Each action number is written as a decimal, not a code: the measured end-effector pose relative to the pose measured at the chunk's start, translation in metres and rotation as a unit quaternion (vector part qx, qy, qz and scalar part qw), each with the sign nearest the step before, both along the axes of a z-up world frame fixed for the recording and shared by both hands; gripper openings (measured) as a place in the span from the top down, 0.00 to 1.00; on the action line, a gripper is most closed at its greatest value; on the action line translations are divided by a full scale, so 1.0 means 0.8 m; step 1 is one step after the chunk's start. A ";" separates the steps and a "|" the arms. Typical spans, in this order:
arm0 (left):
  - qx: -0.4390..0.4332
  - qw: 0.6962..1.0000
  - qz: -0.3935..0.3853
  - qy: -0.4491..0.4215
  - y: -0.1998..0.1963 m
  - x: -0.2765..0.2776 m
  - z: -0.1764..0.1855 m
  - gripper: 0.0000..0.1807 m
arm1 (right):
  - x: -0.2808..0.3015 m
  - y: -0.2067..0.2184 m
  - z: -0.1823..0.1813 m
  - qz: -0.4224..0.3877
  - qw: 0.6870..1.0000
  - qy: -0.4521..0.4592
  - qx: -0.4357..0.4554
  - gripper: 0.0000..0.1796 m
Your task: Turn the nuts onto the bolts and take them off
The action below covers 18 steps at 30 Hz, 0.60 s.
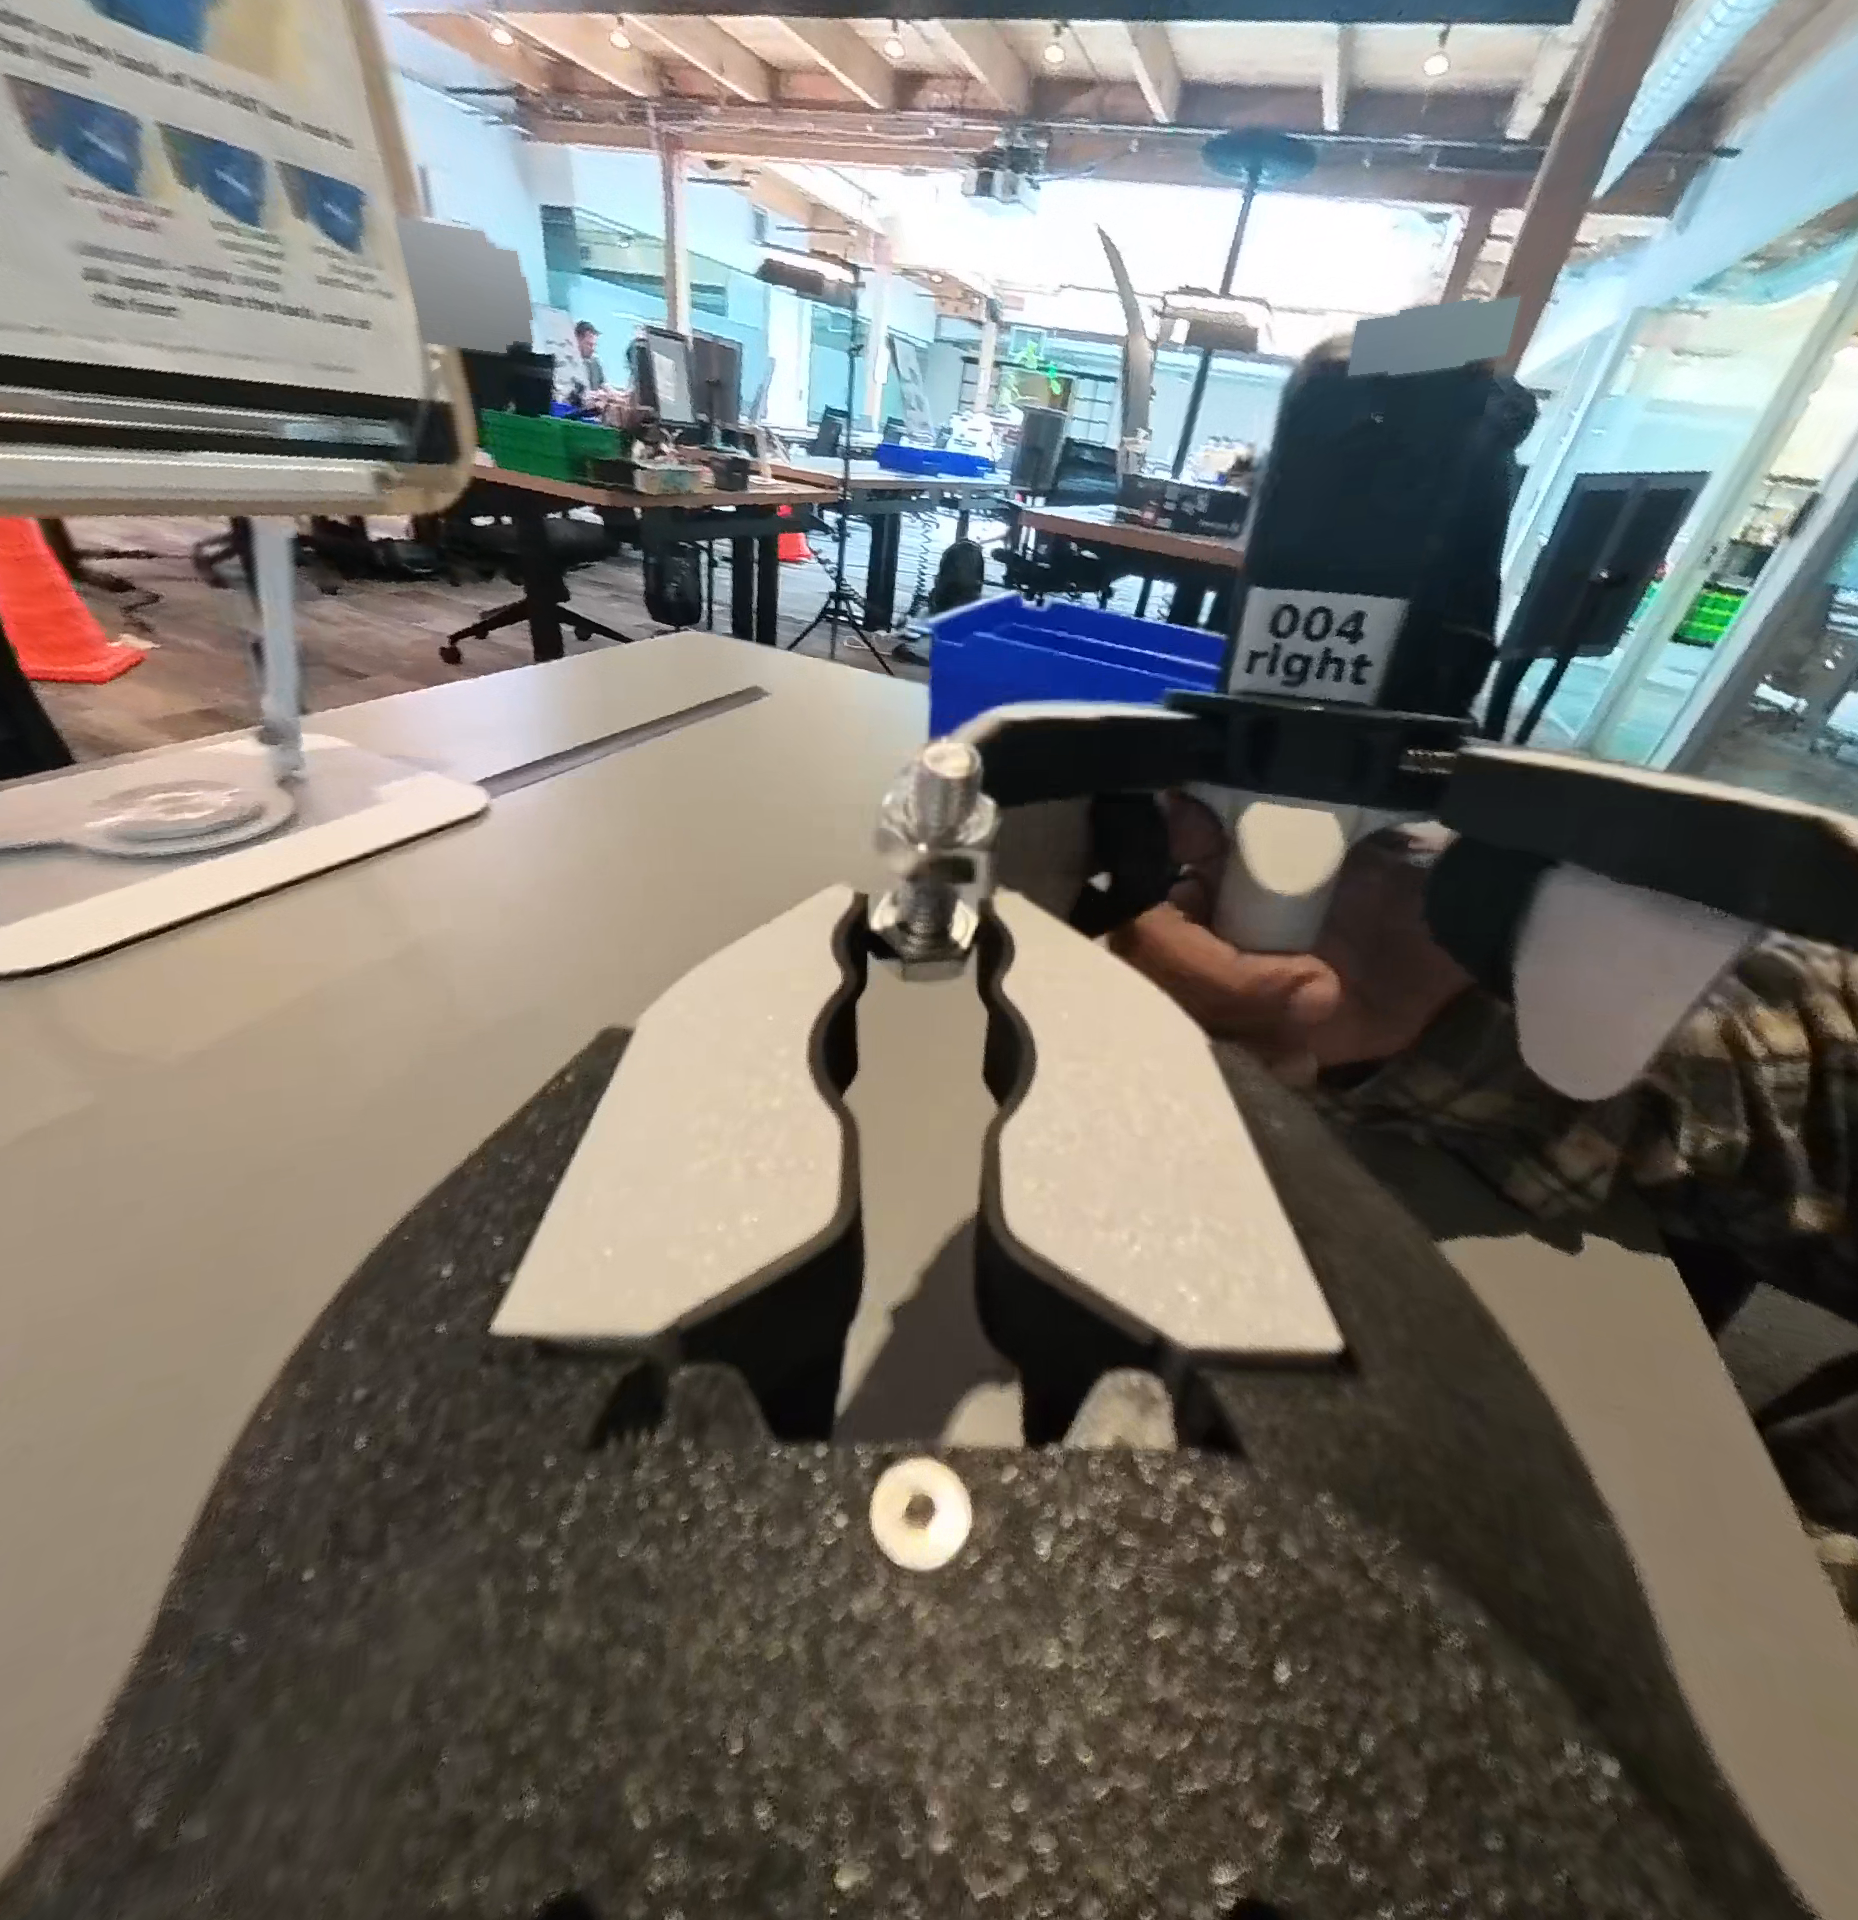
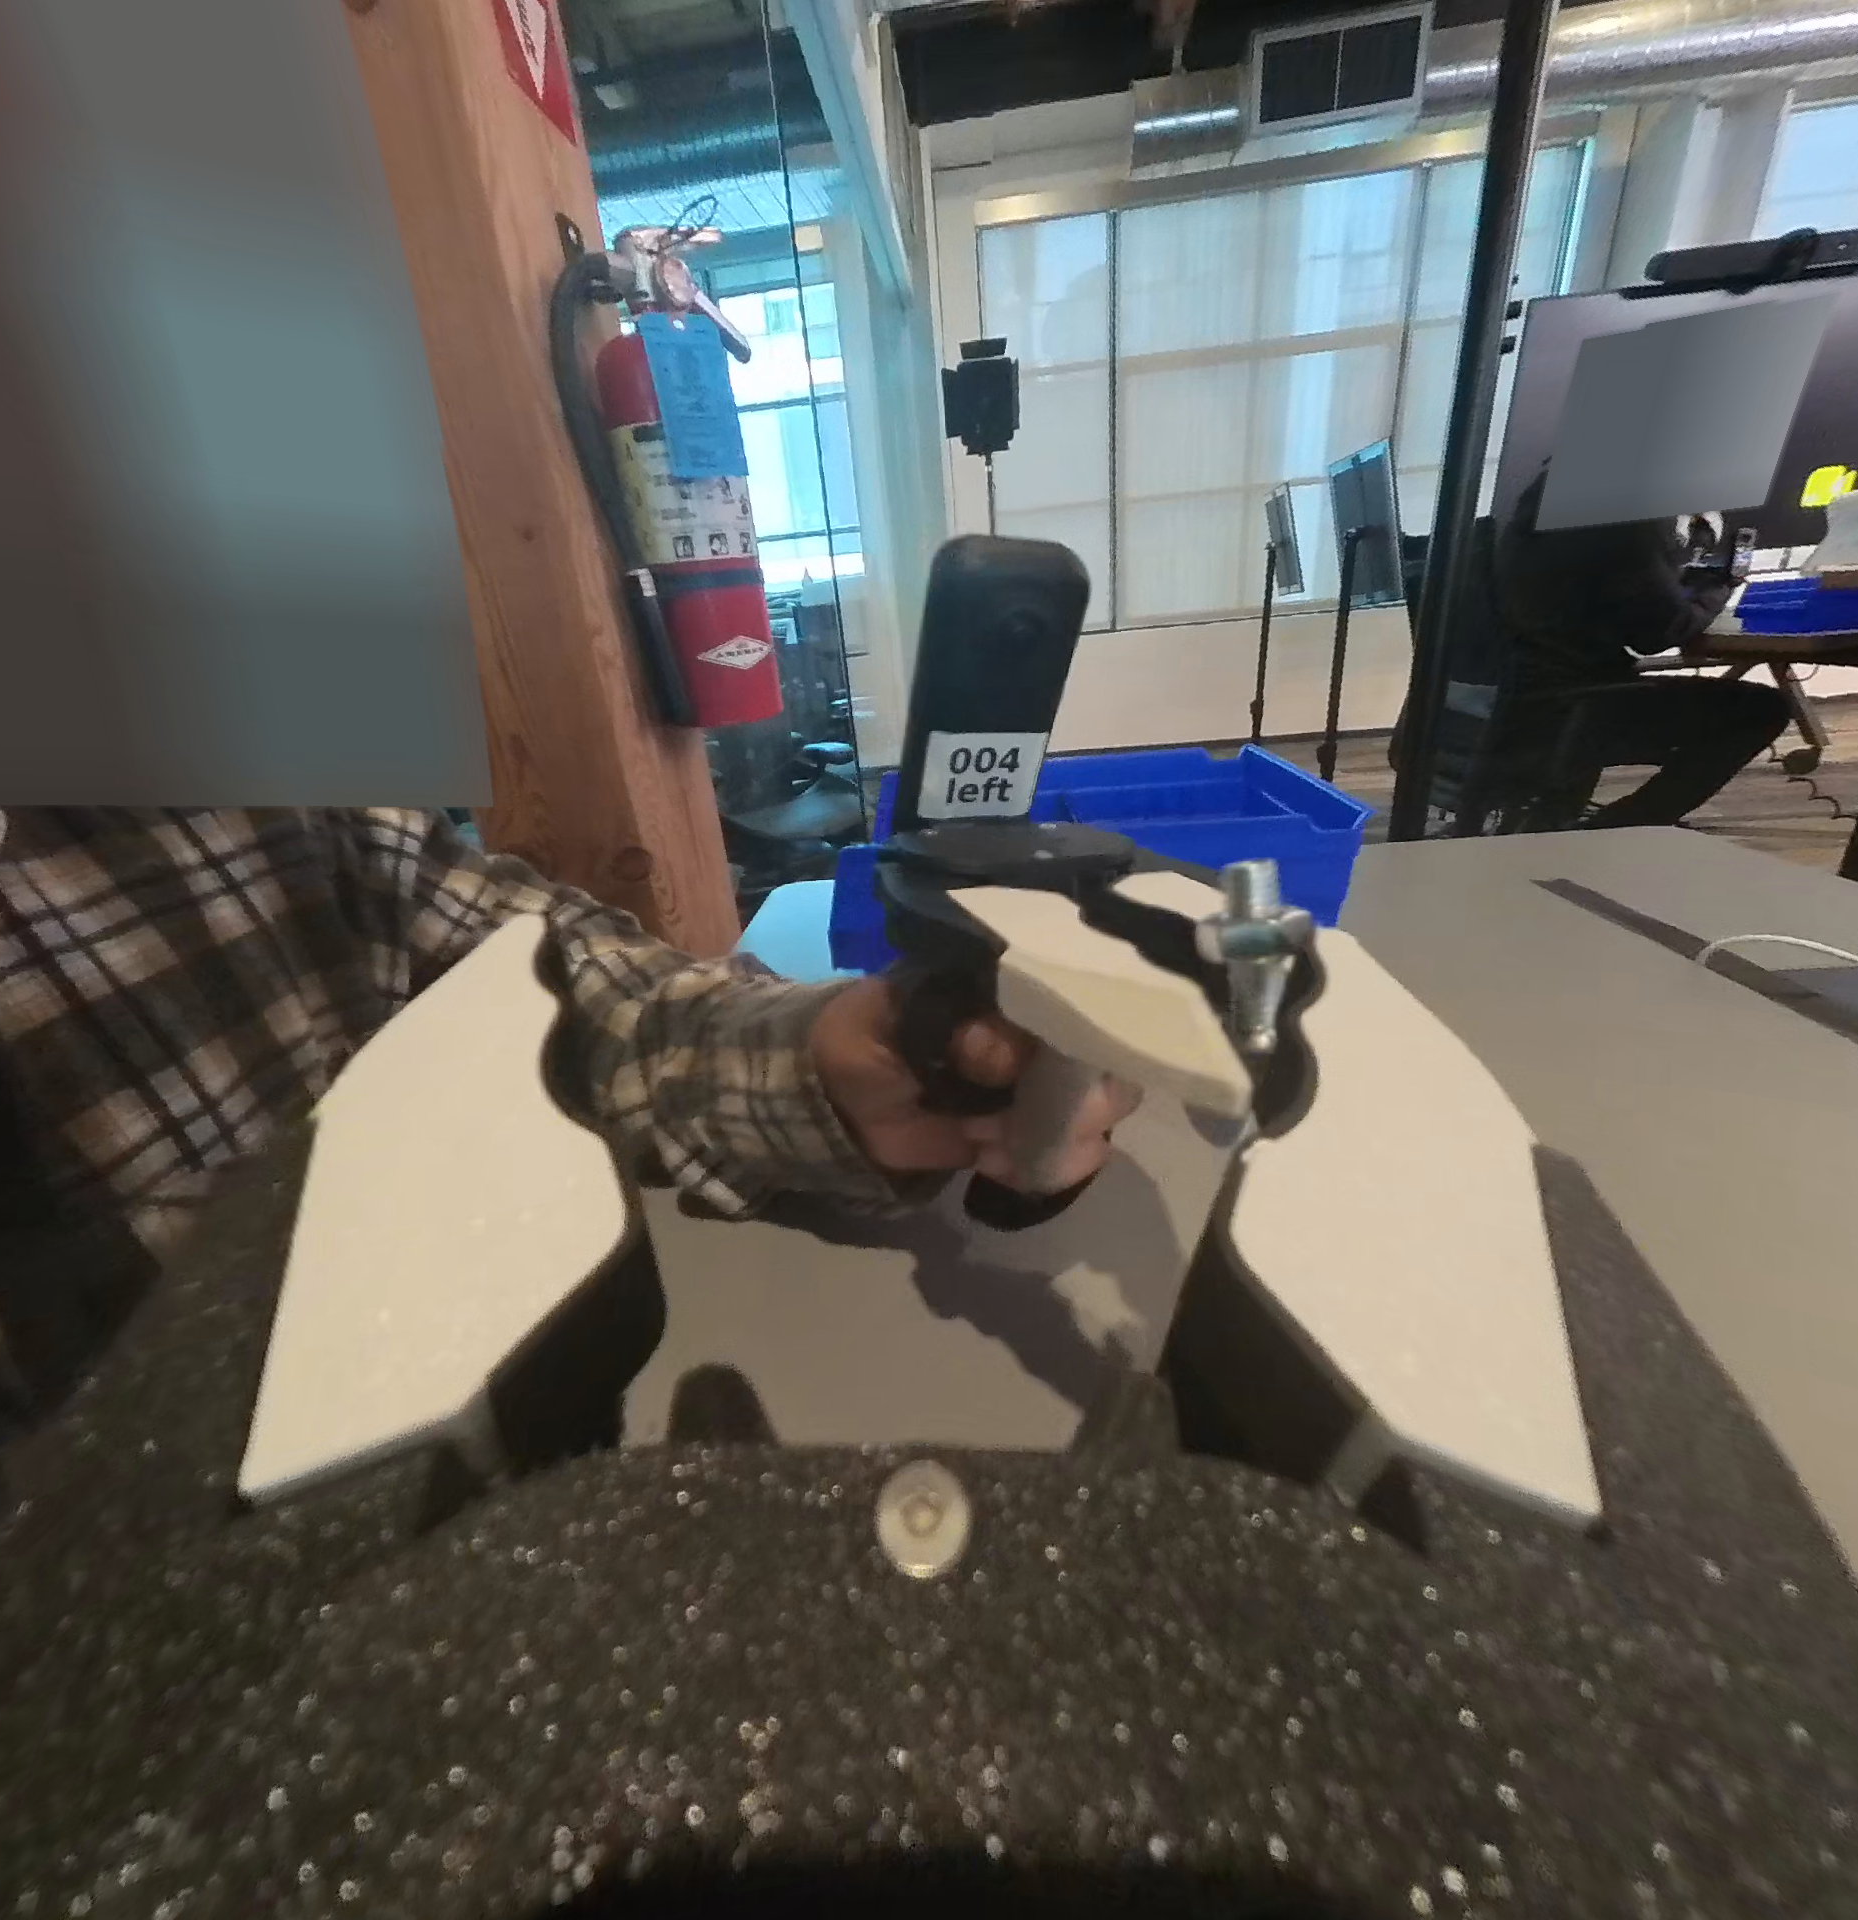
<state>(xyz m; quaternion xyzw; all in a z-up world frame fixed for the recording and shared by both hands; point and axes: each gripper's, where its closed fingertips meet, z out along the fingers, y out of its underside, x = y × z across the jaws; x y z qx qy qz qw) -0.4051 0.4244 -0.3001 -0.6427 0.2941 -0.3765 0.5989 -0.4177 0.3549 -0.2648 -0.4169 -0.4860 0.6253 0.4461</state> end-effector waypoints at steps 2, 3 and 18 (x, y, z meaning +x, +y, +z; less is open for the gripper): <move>-0.004 1.000 0.008 -0.010 0.004 -0.010 0.002 0.90 | 0.001 0.004 0.001 -0.003 1.000 0.003 -0.007 0.31; -0.002 1.000 0.006 -0.012 0.003 -0.009 0.004 0.90 | 0.001 0.006 0.002 -0.008 1.000 0.004 -0.008 0.30; 0.018 1.000 -0.020 0.008 -0.011 0.014 0.004 0.90 | 0.000 0.002 0.002 -0.004 1.000 0.007 -0.007 0.29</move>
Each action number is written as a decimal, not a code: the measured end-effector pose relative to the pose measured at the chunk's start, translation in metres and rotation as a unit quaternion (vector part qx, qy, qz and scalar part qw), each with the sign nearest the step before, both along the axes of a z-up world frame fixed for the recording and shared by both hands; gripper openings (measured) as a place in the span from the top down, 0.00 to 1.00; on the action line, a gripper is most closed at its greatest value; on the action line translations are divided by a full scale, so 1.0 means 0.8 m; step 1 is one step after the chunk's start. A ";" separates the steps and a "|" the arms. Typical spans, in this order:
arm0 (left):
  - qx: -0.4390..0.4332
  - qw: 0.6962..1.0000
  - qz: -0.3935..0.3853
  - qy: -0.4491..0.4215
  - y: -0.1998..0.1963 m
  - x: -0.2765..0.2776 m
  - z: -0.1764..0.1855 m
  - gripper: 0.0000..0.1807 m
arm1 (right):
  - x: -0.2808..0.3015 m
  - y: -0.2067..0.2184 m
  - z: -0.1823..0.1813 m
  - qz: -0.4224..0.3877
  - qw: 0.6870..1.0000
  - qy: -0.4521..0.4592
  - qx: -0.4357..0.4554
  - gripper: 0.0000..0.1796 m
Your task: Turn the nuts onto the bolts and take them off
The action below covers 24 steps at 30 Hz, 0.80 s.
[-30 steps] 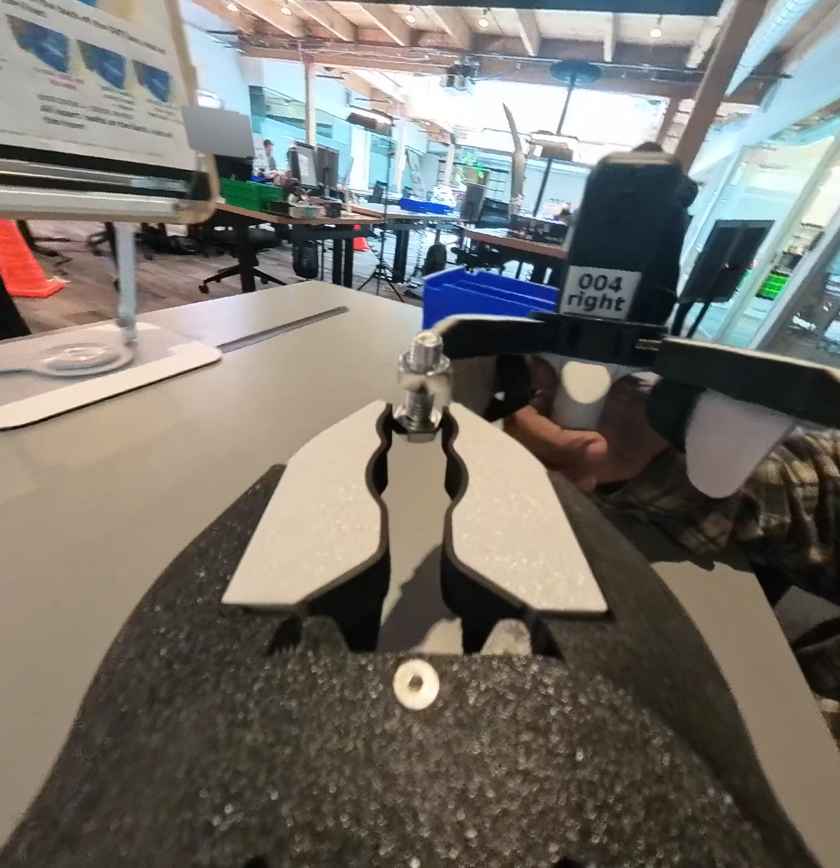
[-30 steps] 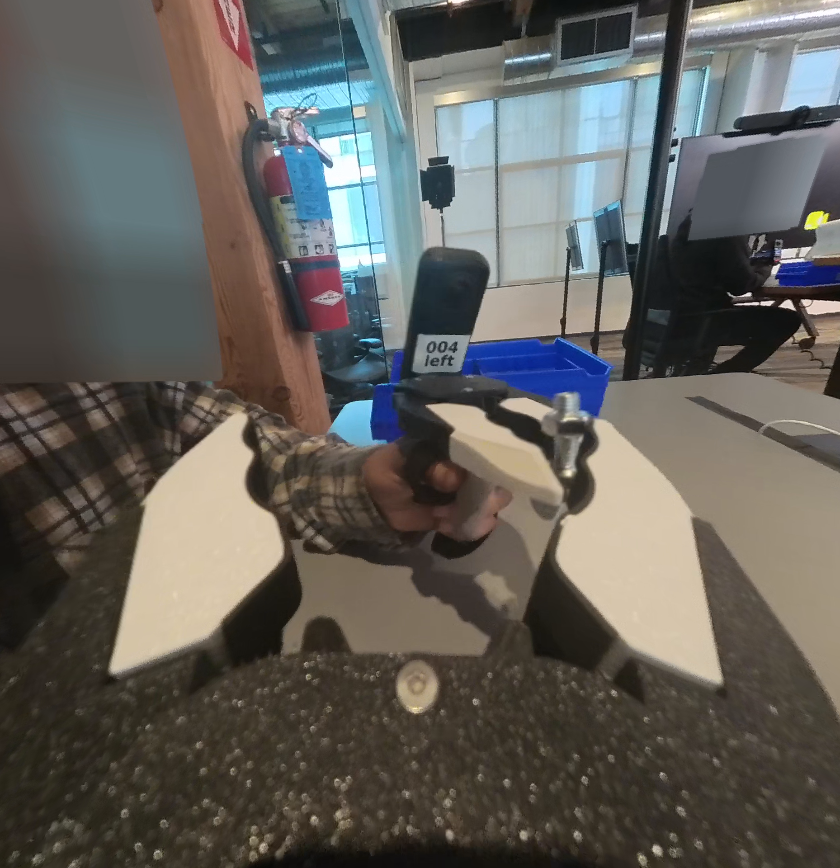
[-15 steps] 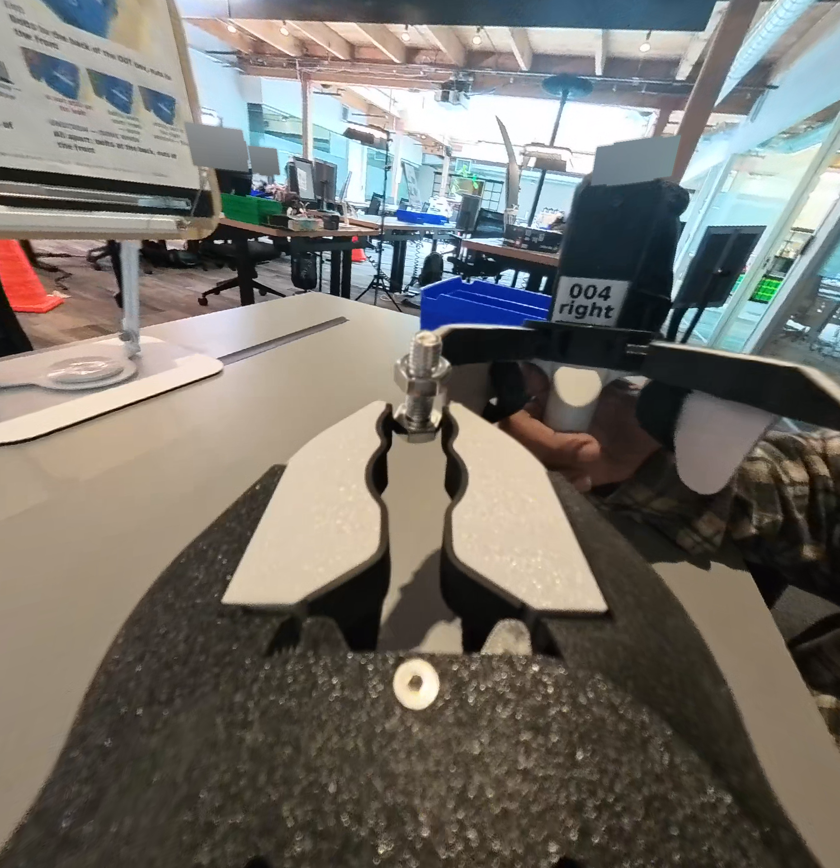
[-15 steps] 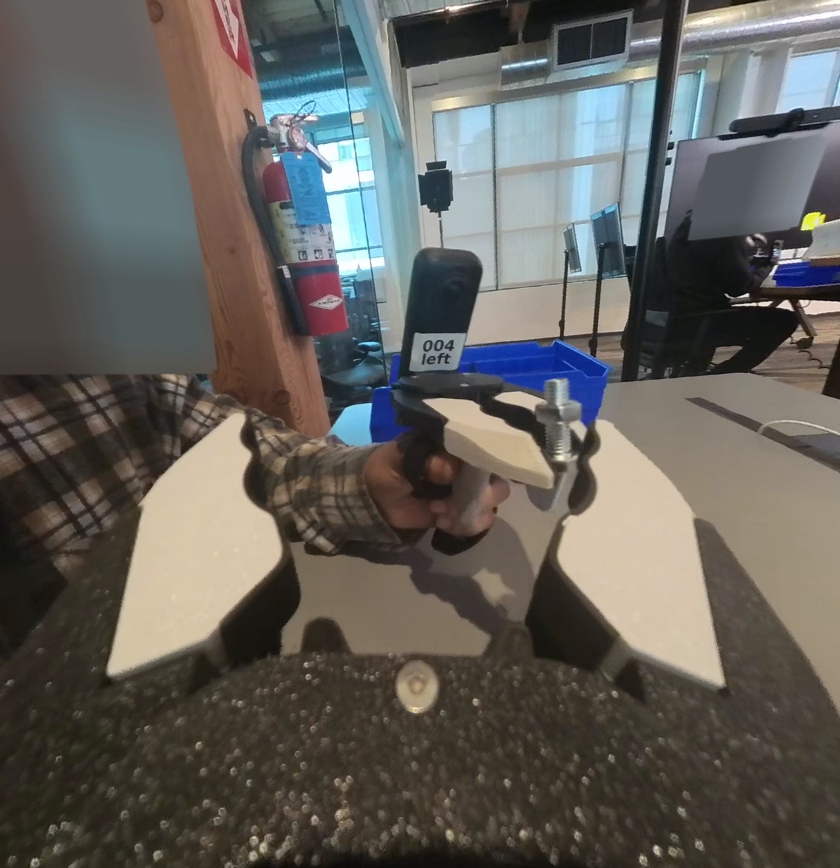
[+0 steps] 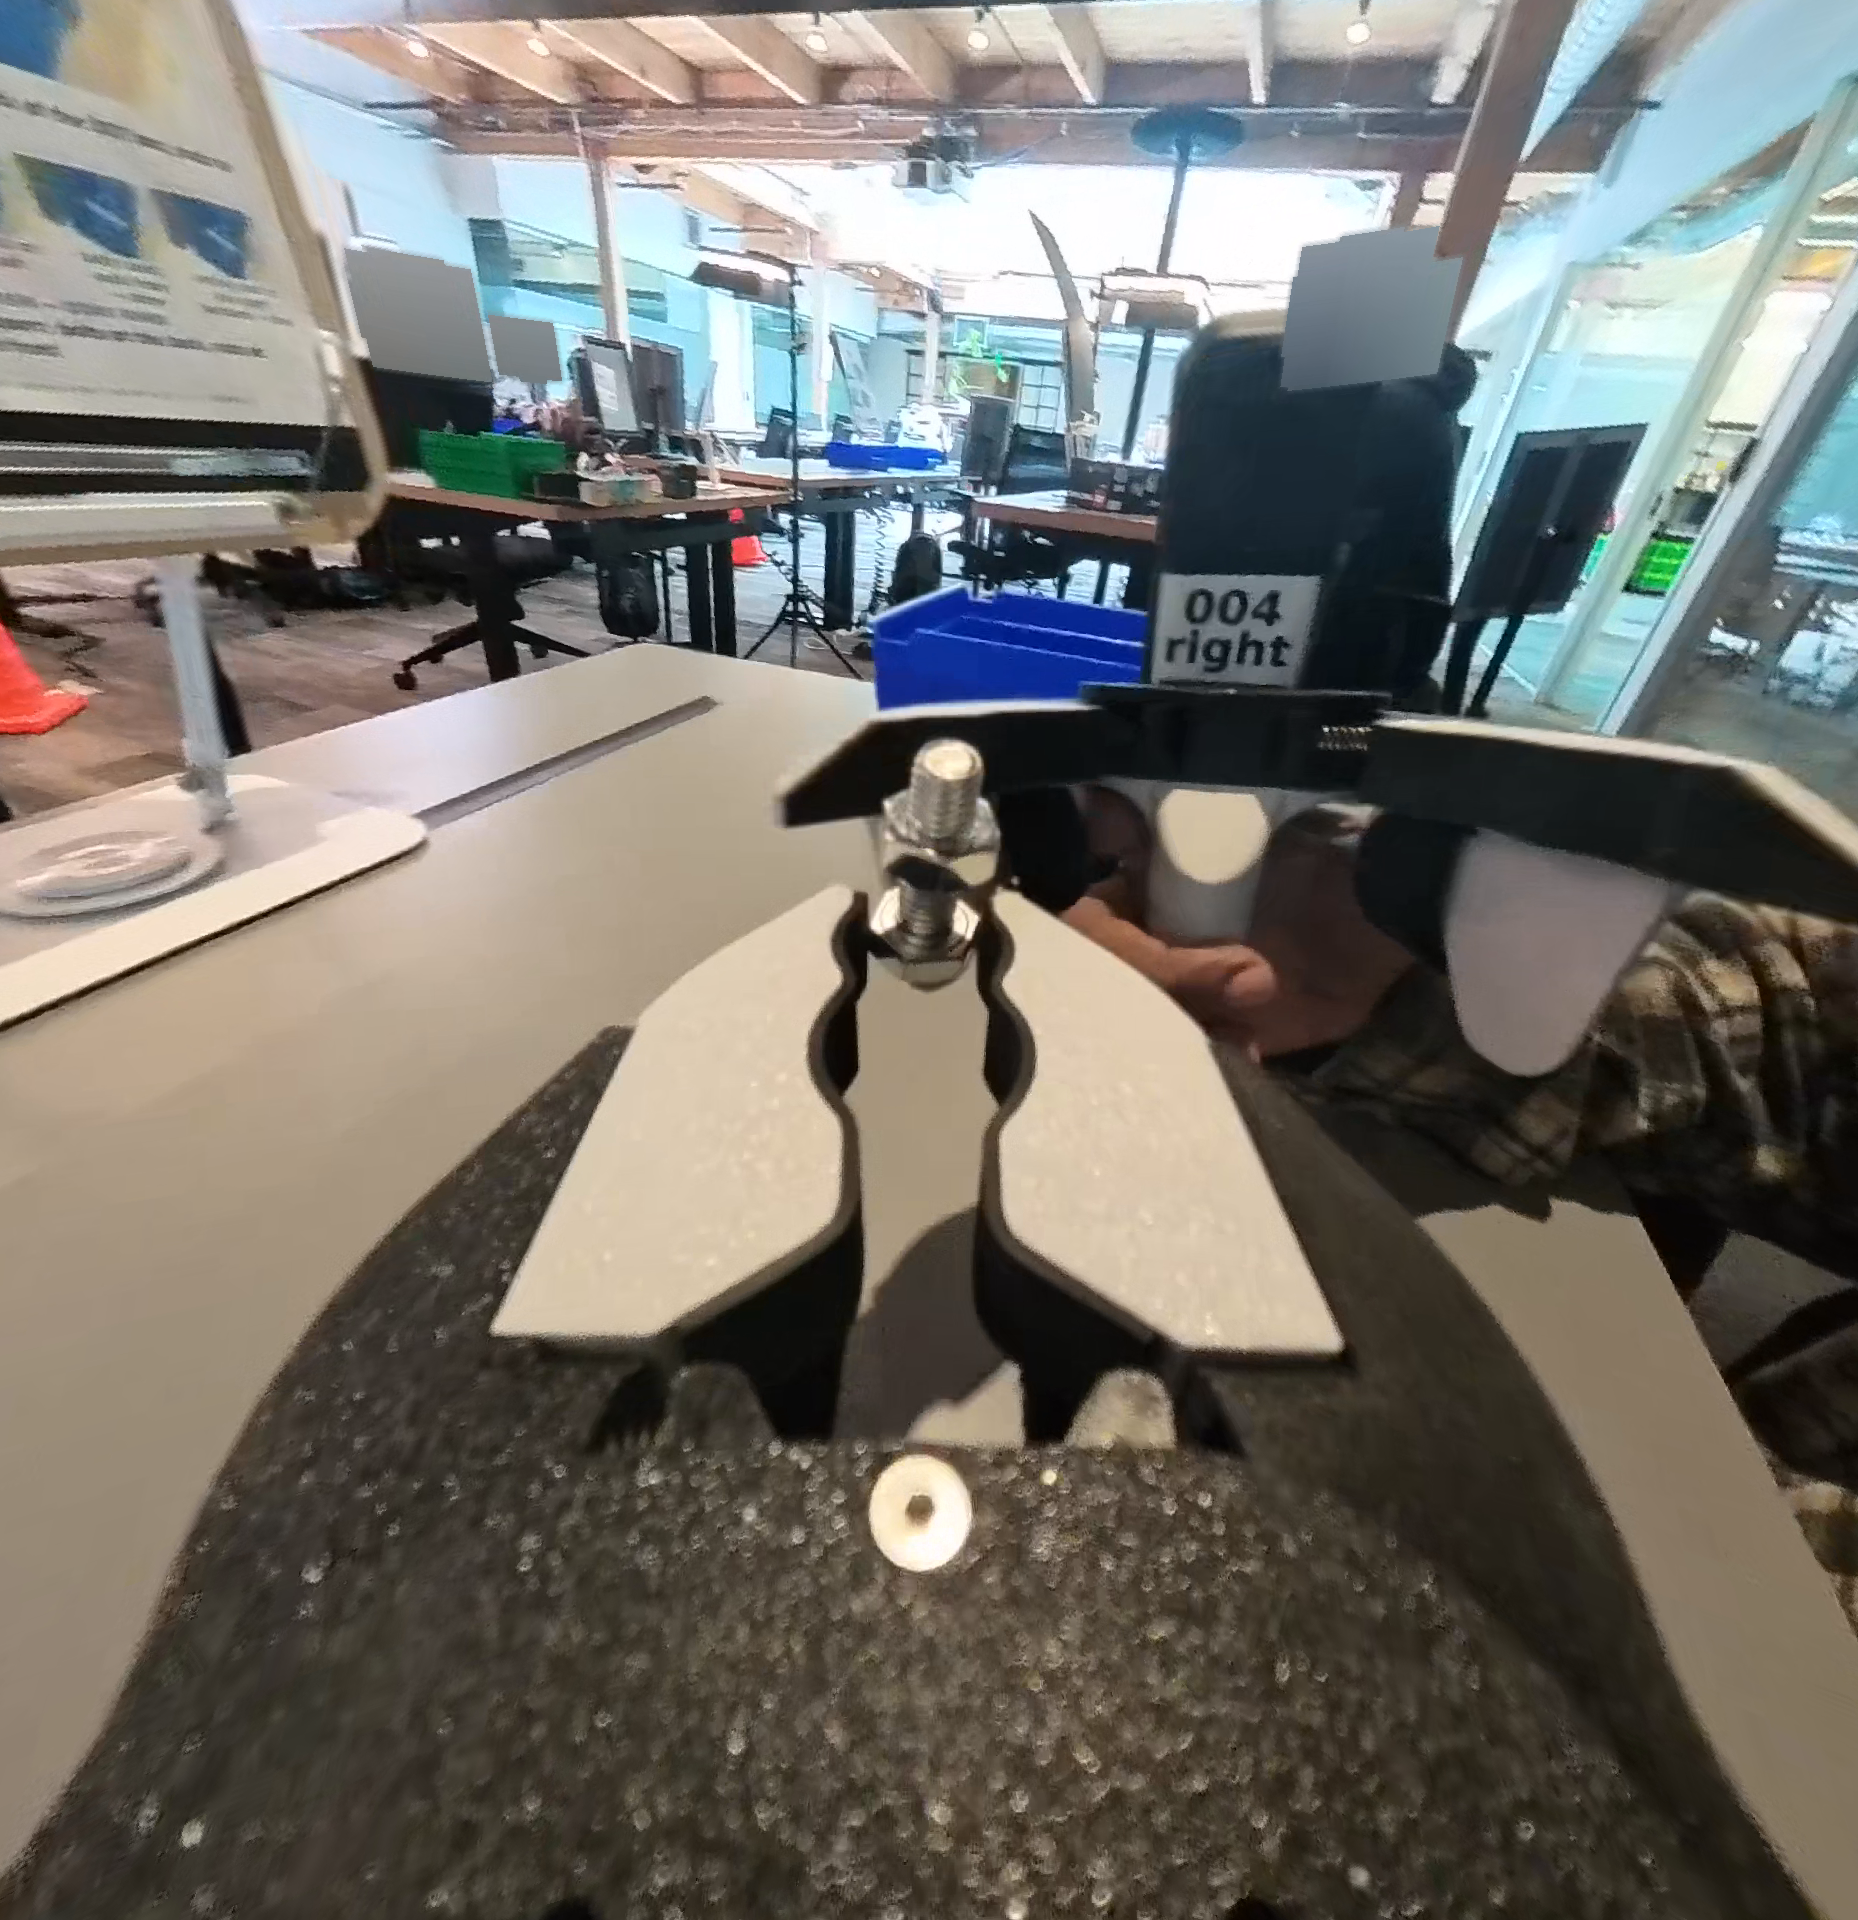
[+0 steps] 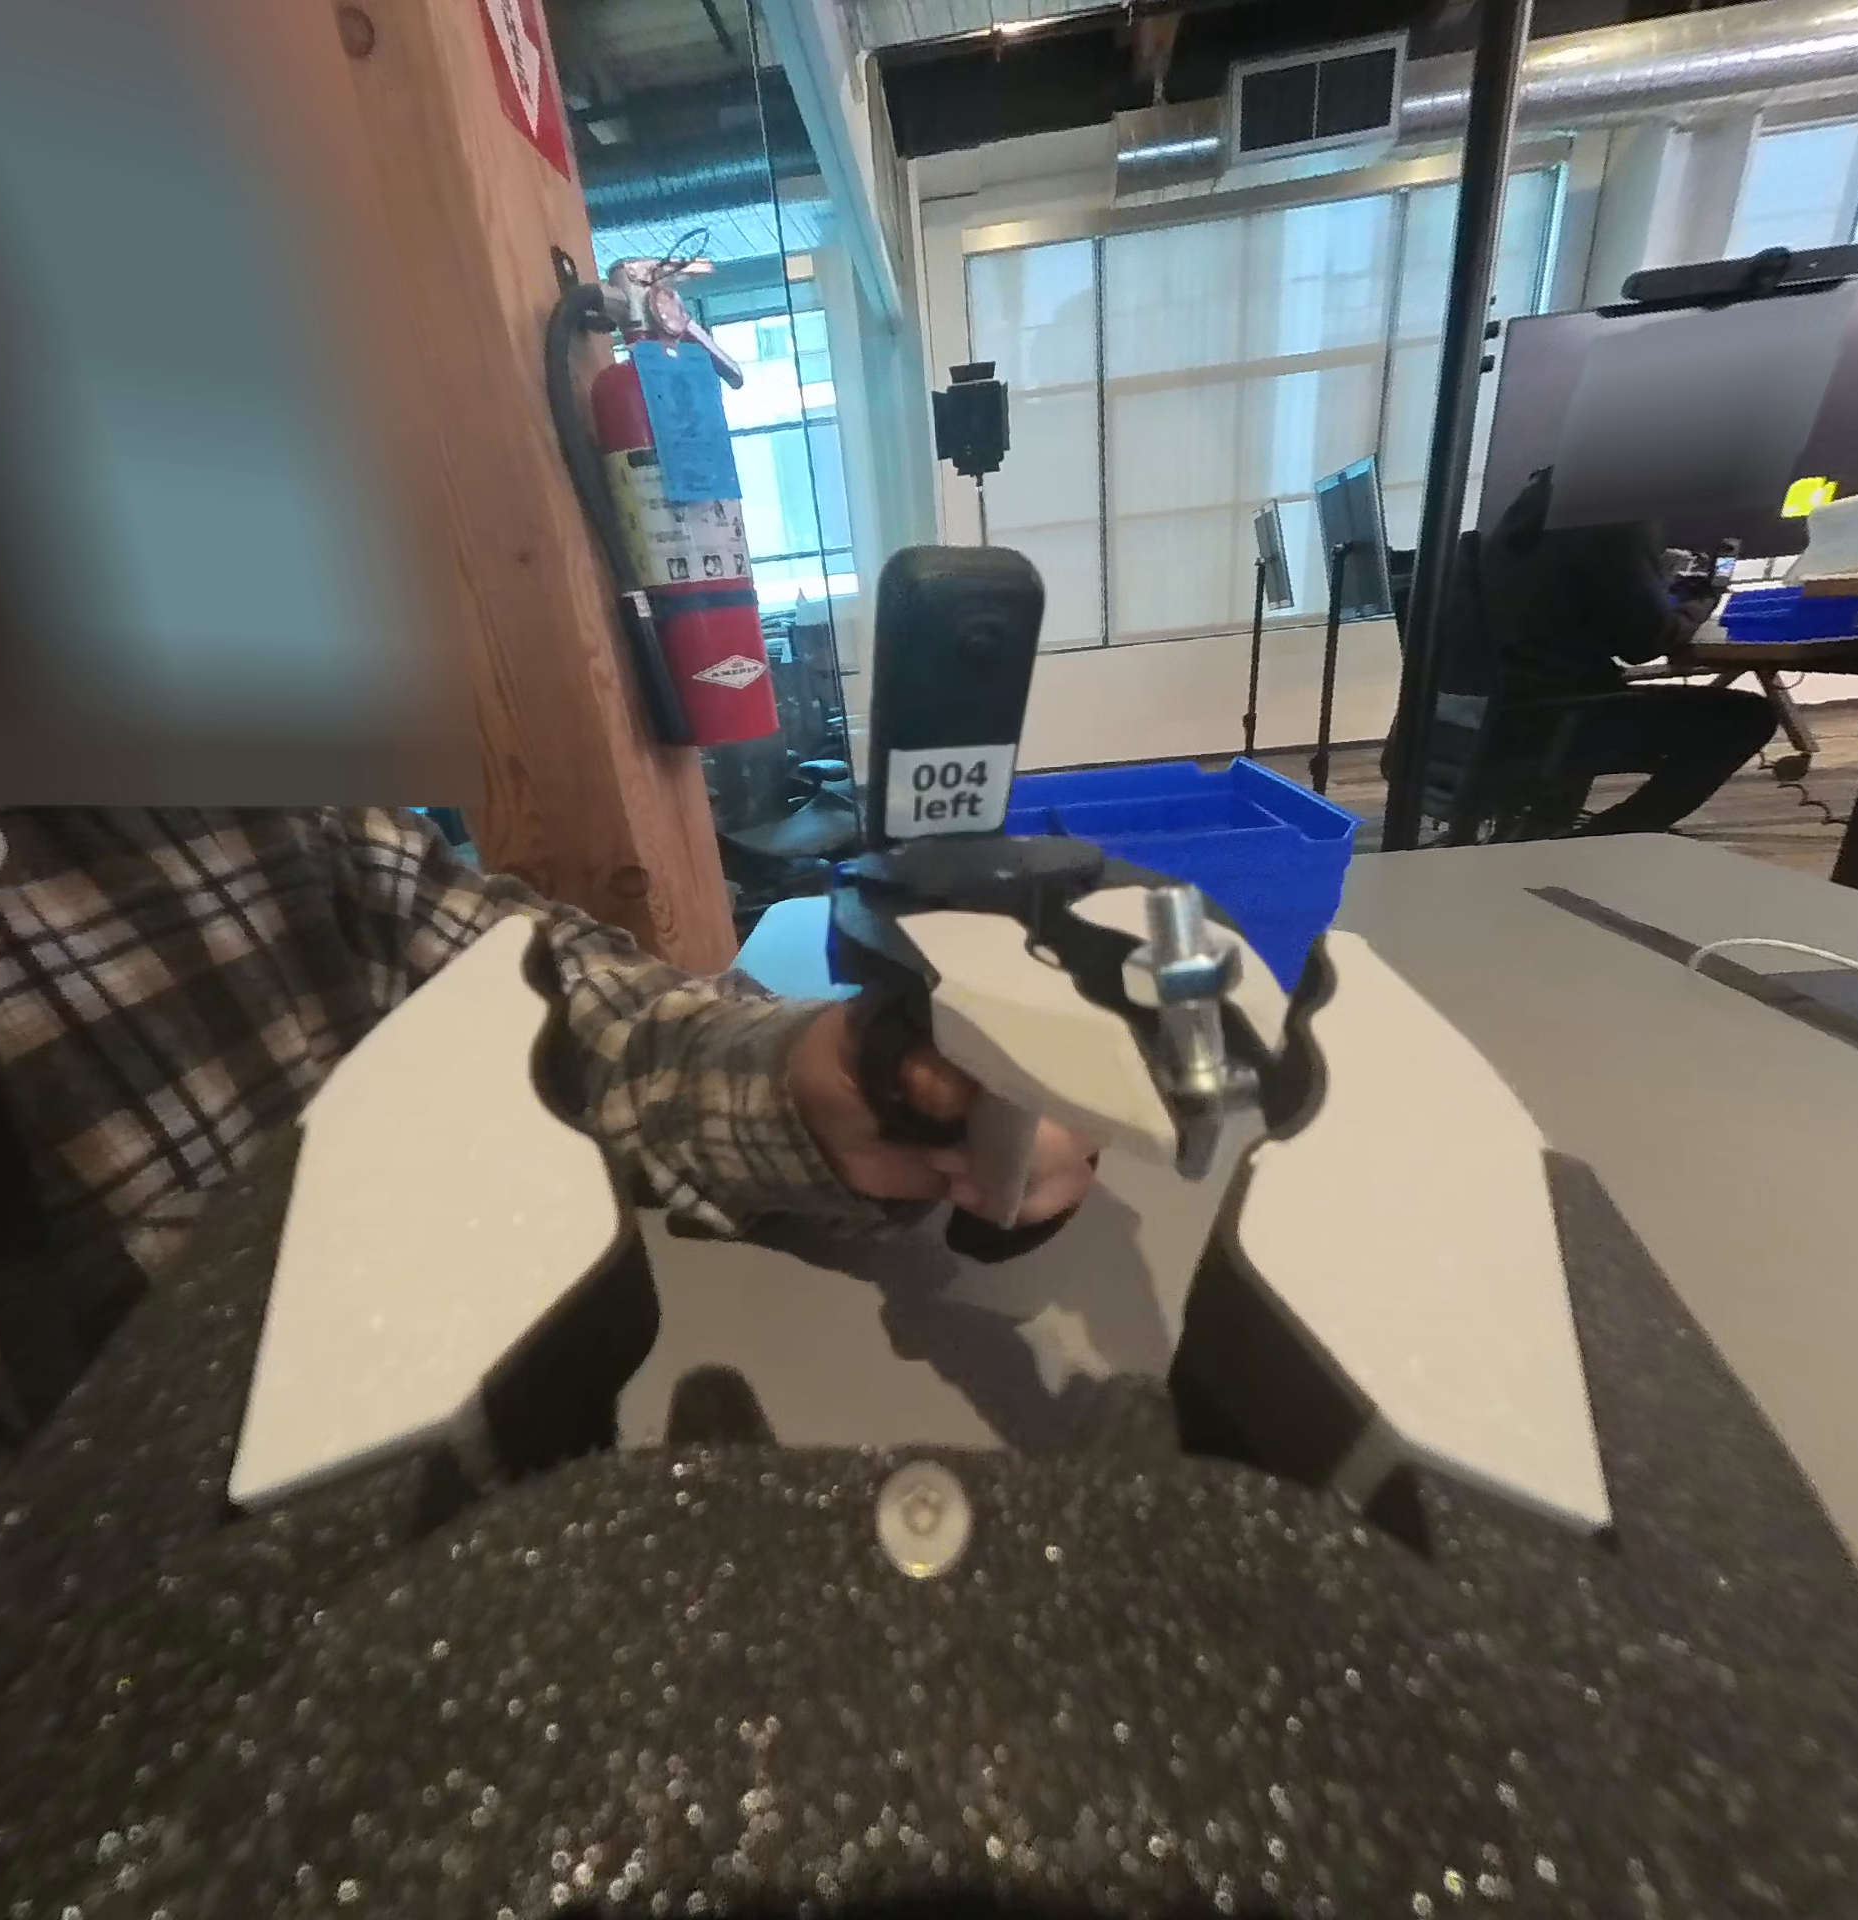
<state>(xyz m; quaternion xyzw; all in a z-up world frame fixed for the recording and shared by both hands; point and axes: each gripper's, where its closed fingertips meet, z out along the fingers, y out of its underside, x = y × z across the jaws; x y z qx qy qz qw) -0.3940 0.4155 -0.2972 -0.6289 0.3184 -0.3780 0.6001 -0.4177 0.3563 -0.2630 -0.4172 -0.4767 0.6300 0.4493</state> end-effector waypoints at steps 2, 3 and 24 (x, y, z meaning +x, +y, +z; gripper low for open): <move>0.000 1.000 0.000 0.008 0.000 0.005 -0.004 0.90 | -0.002 -0.007 -0.003 0.014 1.000 -0.007 0.005 0.29; -0.004 1.000 0.009 0.007 0.004 0.001 -0.005 0.90 | -0.003 -0.007 -0.005 0.013 1.000 -0.011 0.006 0.29; -0.026 0.997 0.007 0.073 0.007 0.005 -0.035 0.89 | 0.028 0.038 0.001 -0.072 0.997 -0.004 0.030 0.68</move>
